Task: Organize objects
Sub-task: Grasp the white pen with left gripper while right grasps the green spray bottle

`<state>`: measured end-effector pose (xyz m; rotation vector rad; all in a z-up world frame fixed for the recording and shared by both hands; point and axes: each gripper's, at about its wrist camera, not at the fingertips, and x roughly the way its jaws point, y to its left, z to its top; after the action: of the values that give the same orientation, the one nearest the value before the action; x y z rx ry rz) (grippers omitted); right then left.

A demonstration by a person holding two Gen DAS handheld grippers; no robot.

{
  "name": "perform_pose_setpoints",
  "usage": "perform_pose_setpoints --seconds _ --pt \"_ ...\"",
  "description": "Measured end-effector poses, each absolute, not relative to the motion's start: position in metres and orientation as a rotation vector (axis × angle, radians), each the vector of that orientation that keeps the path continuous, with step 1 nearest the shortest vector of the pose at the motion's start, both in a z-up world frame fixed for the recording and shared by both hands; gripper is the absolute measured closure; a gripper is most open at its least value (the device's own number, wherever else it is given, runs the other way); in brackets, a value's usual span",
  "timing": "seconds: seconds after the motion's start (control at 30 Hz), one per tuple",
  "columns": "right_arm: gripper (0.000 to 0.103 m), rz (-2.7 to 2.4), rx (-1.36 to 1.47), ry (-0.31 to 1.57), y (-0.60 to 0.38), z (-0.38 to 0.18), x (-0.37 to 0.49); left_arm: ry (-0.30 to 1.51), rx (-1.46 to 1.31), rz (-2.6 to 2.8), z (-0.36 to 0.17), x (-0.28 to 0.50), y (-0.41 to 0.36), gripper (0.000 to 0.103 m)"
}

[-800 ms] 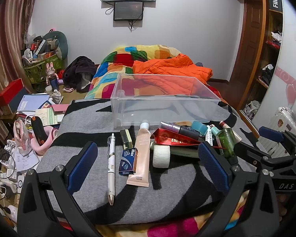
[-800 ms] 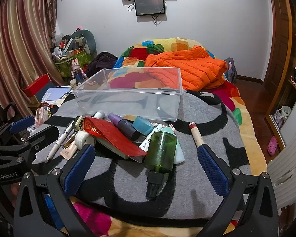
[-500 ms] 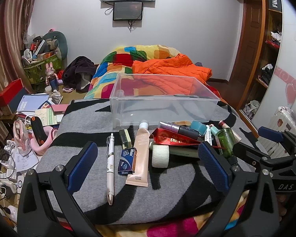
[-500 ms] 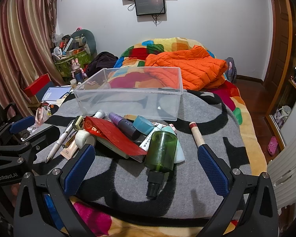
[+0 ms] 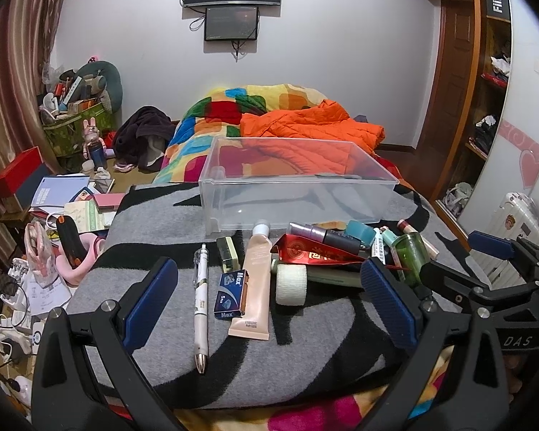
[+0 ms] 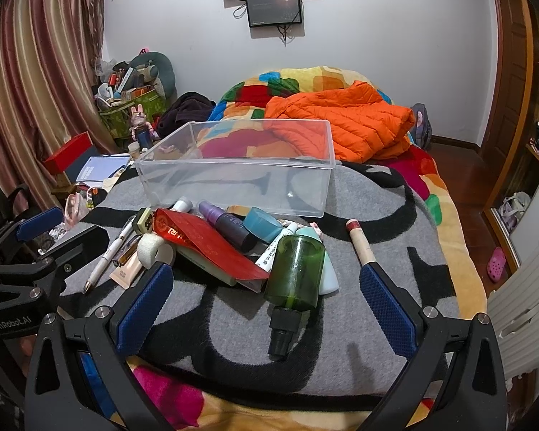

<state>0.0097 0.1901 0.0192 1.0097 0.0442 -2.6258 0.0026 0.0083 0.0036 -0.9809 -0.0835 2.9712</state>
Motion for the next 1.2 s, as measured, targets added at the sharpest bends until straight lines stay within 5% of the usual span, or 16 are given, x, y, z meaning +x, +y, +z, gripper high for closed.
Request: perform_pose_setpoints --seconds 0.5,0.63,0.9,1.2 --pt "0.0 -2.648 1.039 0.035 0.196 0.014 0.001 -0.135 -1.013 2.932 -0.006 -0.004 -0.003 0.0" --pt "0.0 -2.66 1.04 0.023 0.203 0.013 -0.004 -0.16 -1.045 2.931 -0.009 -0.007 -0.017 0.022" --pt "0.002 -2.711 1.036 0.049 0.22 0.008 -0.012 -0.29 -1.152 2.962 -0.024 -0.017 -0.064 0.028" --pt "0.033 -2.658 1.13 0.037 0.216 -0.008 -0.029 -0.26 -1.353 2.912 -0.061 -0.049 -0.072 0.054"
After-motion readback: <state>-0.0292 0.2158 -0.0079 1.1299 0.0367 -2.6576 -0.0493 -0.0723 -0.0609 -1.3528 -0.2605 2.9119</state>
